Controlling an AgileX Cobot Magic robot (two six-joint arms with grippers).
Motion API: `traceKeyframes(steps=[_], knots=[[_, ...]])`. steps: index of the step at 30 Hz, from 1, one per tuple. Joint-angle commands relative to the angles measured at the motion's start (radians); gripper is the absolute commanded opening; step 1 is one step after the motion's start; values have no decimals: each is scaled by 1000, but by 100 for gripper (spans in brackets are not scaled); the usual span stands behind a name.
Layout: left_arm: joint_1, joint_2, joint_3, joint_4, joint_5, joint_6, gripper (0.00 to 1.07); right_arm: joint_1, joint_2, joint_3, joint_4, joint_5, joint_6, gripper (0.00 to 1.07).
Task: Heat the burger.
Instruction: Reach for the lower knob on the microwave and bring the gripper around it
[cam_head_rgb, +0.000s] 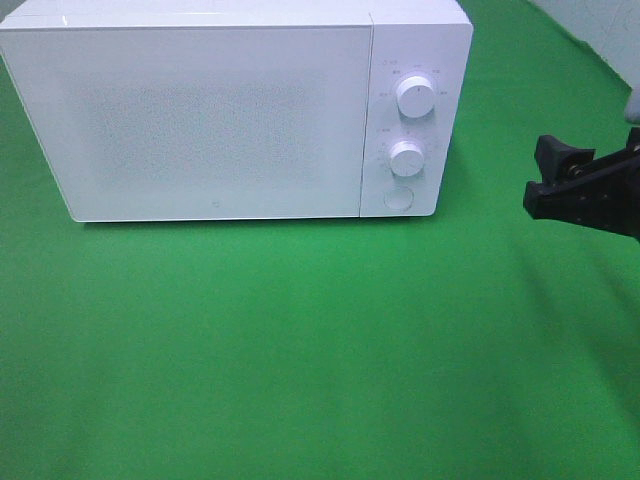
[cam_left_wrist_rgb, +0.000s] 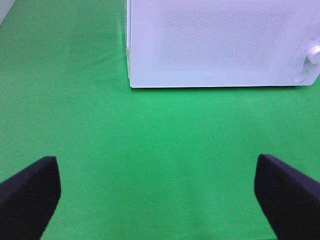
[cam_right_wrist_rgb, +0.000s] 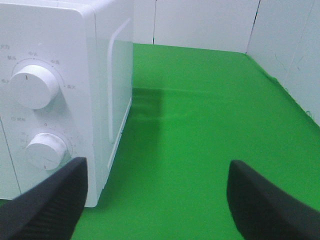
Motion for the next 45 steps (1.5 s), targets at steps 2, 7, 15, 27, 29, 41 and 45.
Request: traceKeyframes(steps=[2, 7, 15, 27, 29, 41, 45], knots=[[0, -24, 2, -2, -9, 1, 98, 97, 61, 1, 113, -114, -24, 75], [0, -24, 2, -2, -9, 1, 98, 199, 138, -30, 251, -185, -62, 75], [0, -24, 2, -2, -9, 1, 98, 303, 261, -138, 327, -195, -130, 75], [0, -24, 2, -1, -9, 1, 98, 324, 406, -300, 366, -153, -118, 81], [0, -24, 2, -1, -9, 1, 98, 324, 424, -319, 365, -150, -115, 80], [0, -24, 2, -1, -9, 1, 98, 321, 518, -416, 363, -146, -115, 78], [0, -24, 2, -1, -9, 1, 98, 292, 558, -469, 360, -94, -99, 77]])
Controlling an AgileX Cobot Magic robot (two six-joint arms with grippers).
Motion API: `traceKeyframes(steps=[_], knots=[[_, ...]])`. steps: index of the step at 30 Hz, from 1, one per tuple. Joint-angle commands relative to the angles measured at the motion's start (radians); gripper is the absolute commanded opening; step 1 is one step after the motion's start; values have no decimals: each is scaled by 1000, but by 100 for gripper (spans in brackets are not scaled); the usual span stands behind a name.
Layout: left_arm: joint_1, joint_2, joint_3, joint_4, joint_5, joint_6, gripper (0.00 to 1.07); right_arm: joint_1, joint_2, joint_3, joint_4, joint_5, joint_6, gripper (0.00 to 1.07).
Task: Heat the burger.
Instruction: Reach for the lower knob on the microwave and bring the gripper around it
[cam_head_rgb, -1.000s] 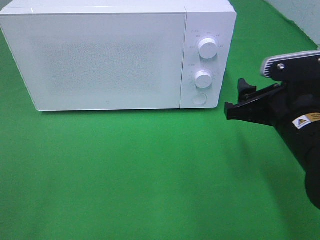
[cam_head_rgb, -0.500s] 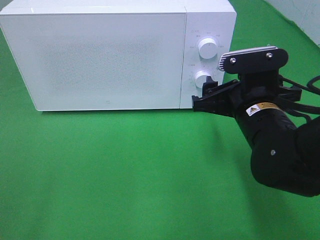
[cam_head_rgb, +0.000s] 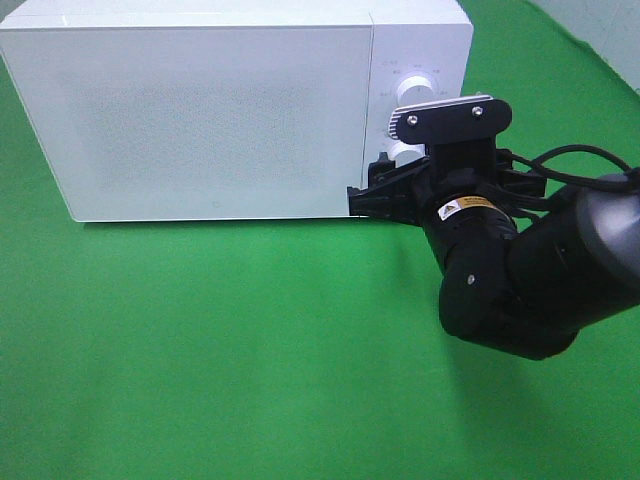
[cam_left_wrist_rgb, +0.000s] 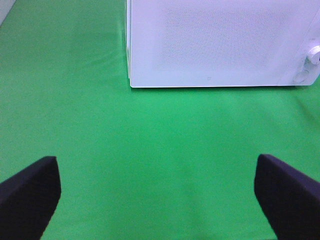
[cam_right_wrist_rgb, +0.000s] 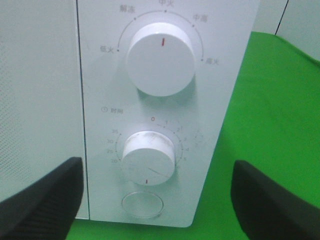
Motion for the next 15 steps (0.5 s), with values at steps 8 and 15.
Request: traceKeyframes(steps=[8, 15], knots=[[0, -23, 2, 0, -9, 1, 98, -45, 66, -82, -38, 60, 42, 76], [0, -23, 2, 0, -9, 1, 98, -60, 90, -120, -53, 82, 44, 76]])
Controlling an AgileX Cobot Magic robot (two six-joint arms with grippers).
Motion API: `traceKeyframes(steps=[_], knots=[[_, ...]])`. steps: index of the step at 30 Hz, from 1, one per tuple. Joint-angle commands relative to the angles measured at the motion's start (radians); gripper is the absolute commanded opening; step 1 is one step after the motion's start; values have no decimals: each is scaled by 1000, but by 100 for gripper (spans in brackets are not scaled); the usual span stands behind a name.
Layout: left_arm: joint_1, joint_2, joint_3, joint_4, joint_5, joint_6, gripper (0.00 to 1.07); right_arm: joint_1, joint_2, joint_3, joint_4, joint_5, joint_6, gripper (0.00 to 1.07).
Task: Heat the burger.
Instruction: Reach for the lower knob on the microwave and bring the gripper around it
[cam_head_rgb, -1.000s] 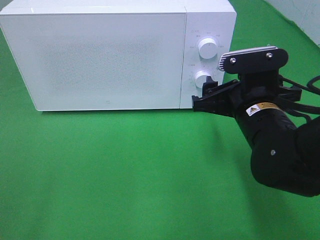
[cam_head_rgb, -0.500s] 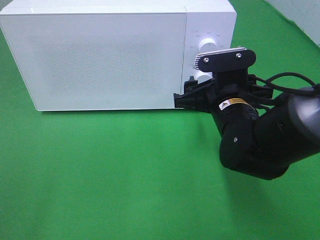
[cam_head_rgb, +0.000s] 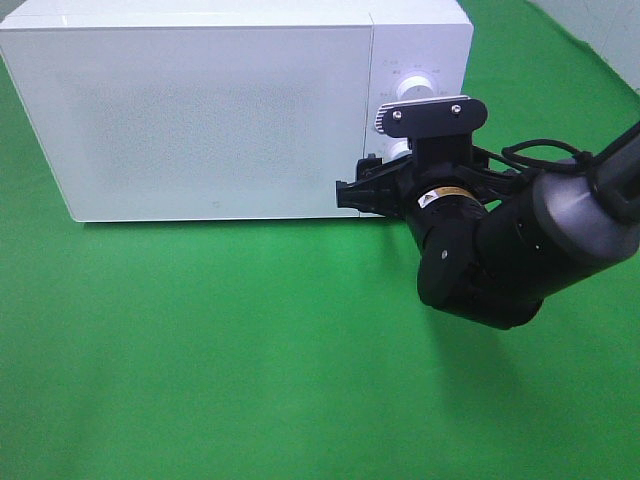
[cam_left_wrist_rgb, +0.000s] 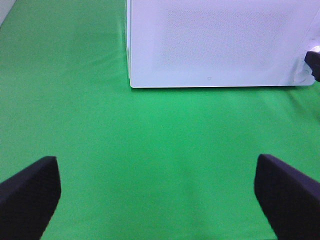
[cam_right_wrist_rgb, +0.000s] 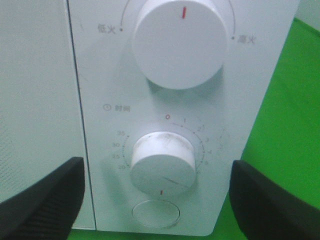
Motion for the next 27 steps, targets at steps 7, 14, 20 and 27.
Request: traceKeyframes(steps=[7, 14, 20, 27], knots=[[0, -23, 2, 1, -9, 1, 98, -31, 44, -45, -30, -8, 38, 76], [0, -18, 2, 1, -9, 2, 98, -43, 71, -67, -36, -39, 77, 76], [0, -18, 2, 1, -9, 2, 98, -43, 77, -80, -56, -46, 80, 76], [0, -18, 2, 1, -9, 2, 98, -60, 80, -80, -65, -64, 91, 76]])
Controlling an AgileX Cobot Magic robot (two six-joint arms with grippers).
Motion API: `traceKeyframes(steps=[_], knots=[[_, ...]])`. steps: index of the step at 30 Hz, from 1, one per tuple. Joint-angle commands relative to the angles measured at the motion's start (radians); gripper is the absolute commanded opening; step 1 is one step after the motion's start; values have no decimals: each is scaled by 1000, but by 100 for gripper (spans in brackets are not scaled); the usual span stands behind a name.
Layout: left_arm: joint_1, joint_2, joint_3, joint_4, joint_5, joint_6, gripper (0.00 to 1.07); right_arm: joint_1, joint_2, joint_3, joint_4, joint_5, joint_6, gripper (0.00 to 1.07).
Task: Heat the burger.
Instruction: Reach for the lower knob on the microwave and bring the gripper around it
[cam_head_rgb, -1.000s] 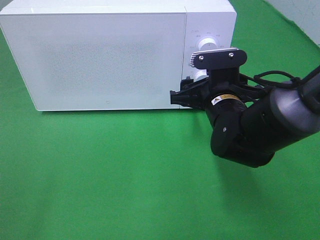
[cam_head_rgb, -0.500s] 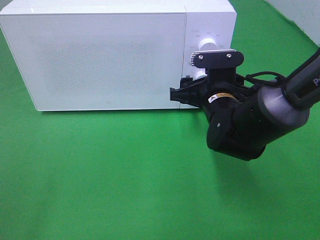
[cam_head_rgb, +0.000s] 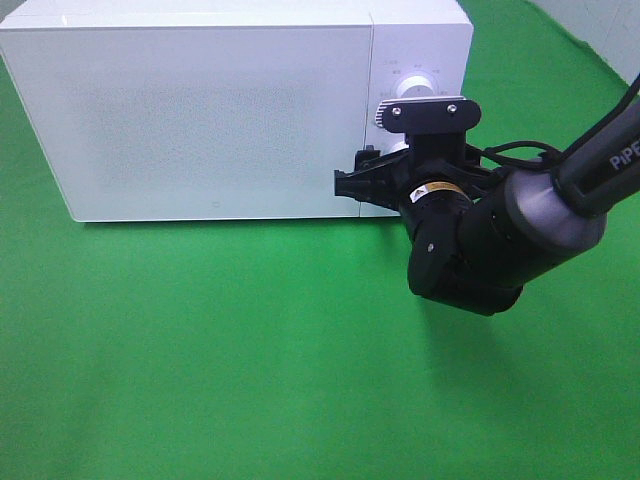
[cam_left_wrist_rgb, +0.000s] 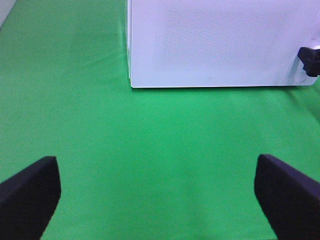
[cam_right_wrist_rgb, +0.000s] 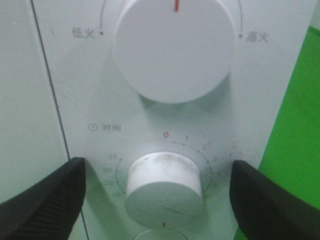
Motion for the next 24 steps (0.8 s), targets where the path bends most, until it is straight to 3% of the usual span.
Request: traceKeyframes(steps=[1, 12, 24], knots=[[0, -18, 2, -1, -9, 2, 98, -20, 2, -12, -19, -31, 14, 76], [0, -18, 2, -1, -9, 2, 98, -21, 23, -12, -21, -23, 16, 76], [0, -18, 2, -1, -9, 2, 98, -19, 19, -12, -16, -91, 12, 57]])
